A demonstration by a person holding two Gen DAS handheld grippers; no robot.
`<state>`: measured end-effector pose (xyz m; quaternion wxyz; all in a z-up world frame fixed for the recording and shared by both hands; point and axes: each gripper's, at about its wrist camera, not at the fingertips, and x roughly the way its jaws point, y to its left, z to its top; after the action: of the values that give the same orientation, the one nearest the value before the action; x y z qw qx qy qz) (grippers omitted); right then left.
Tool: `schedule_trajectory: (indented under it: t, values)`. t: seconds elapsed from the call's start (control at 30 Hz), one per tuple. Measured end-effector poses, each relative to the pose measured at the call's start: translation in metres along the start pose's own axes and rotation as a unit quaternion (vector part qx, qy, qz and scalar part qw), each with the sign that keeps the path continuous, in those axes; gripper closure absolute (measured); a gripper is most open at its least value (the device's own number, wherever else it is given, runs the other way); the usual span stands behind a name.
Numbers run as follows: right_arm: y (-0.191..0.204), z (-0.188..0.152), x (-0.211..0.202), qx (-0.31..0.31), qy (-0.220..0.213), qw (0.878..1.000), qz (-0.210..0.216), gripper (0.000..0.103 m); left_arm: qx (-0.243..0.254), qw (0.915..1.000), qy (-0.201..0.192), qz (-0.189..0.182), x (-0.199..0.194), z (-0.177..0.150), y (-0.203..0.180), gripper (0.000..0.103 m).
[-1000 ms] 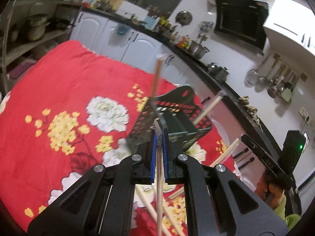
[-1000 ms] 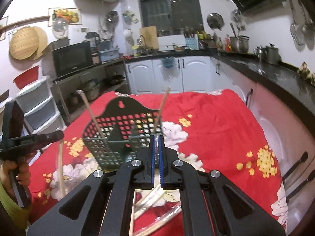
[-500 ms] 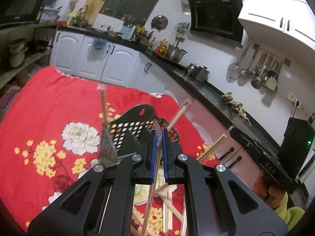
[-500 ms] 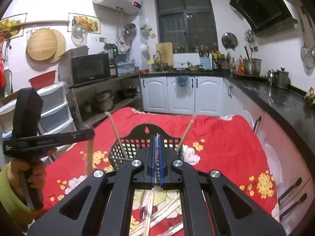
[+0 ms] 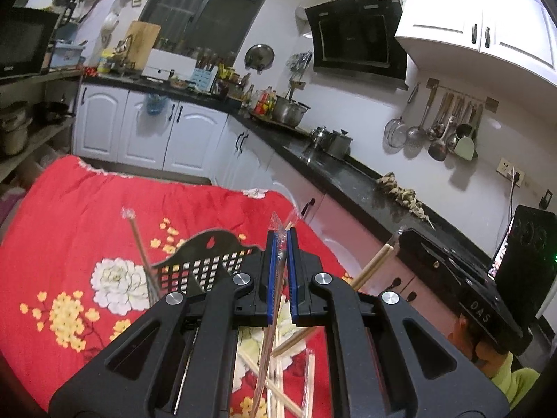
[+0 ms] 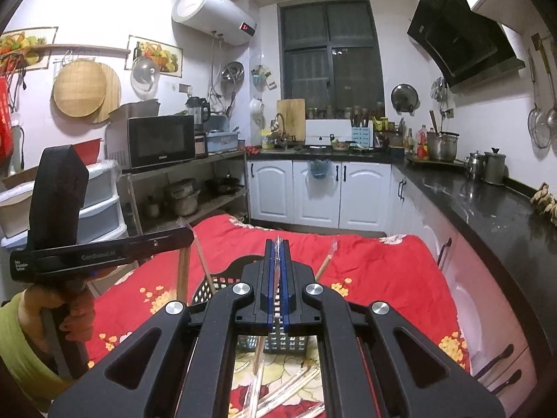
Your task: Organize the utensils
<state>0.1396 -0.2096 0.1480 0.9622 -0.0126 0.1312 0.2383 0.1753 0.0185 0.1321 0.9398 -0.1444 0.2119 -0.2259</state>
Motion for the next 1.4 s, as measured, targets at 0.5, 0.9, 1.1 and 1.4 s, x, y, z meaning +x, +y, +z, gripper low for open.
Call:
schedule_trajectory:
  t: [0.5, 0.9, 1.1, 1.4]
  values:
    - [-0.001, 0.023, -0.004, -0.008, -0.030, 1.000, -0.004, 0.100, 0.015, 0.9989, -0.044, -0.006, 0.004, 0.037, -0.019, 0.100]
    - [0.000, 0.050, 0.001, -0.008, -0.054, 0.998, 0.004, 0.100, 0.013, 0.9957, -0.091, 0.007, 0.004, 0.070, -0.023, 0.100]
    - [0.001, 0.066, 0.006, -0.016, -0.073, 0.997, 0.006, 0.100, 0.026, 0.9906, -0.131, 0.028, -0.003, 0.086, -0.026, 0.100]
    - [-0.004, 0.078, 0.029, -0.012, -0.086, 0.996, -0.001, 0.100, 0.027, 0.9850, -0.163, 0.051, 0.011, 0.094, -0.019, 0.100]
